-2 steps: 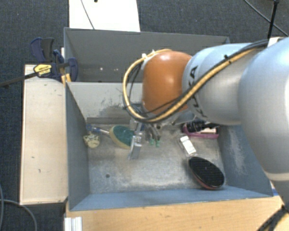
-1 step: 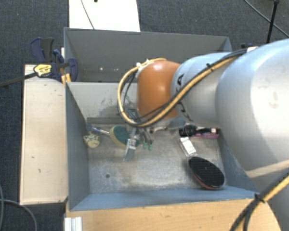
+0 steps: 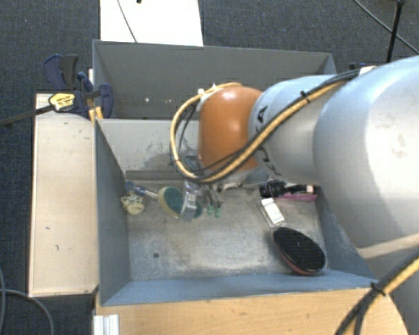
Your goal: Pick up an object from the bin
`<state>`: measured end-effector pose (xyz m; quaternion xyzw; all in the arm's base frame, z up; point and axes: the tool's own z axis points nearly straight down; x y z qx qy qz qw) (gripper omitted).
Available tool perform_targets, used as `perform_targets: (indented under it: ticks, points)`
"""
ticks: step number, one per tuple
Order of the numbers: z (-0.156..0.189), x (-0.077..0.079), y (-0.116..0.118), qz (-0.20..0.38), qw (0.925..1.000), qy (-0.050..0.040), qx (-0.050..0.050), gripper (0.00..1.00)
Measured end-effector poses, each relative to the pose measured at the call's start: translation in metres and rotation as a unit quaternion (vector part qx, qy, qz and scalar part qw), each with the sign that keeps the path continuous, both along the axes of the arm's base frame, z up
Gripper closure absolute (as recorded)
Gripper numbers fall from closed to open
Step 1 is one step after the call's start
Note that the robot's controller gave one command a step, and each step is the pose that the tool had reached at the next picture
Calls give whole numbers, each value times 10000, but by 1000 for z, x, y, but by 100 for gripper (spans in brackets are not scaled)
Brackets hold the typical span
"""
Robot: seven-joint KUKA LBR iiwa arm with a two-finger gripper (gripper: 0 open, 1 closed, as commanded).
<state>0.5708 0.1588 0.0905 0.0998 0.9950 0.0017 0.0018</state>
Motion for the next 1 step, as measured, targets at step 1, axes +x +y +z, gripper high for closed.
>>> perform_targets:
  ticks: [1]
  points:
    - [118,-26,17,97,10000,-22,1,100]
